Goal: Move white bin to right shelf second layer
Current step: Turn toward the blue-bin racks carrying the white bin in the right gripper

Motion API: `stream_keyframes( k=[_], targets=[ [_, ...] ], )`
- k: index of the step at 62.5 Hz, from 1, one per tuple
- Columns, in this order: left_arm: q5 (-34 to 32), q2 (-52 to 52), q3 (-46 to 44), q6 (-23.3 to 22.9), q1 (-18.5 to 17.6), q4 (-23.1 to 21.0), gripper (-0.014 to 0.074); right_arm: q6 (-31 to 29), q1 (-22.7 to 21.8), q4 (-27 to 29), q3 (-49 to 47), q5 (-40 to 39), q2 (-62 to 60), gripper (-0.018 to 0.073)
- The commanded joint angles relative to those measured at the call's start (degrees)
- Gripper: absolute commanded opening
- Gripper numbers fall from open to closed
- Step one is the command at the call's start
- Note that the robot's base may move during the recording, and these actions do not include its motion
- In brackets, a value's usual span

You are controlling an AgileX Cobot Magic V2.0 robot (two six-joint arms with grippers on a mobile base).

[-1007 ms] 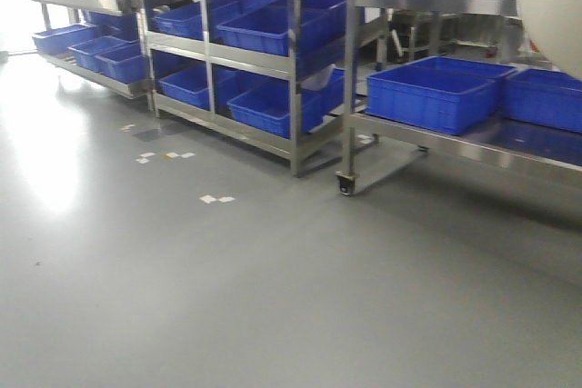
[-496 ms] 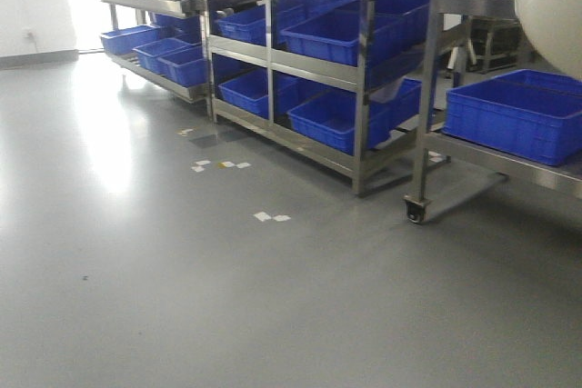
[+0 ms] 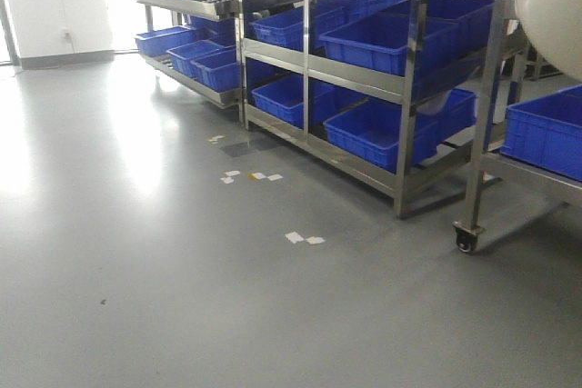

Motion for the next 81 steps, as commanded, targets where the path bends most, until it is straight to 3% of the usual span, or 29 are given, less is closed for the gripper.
stream_keyframes(
  k=[1,81],
  targets=[
    [-5.0,-0.8,1.9,-0.4,-0.2,-0.3,0.0085,0.0,-0.4,0.1,-1.8,-6.0,0.0,0.0056],
    [-5.0,-0.8,1.9,-0.4,-0.2,-0.3,0.0085,0.0,-0.4,0.1,-1.8,-6.0,0.0,0.0056]
  ],
)
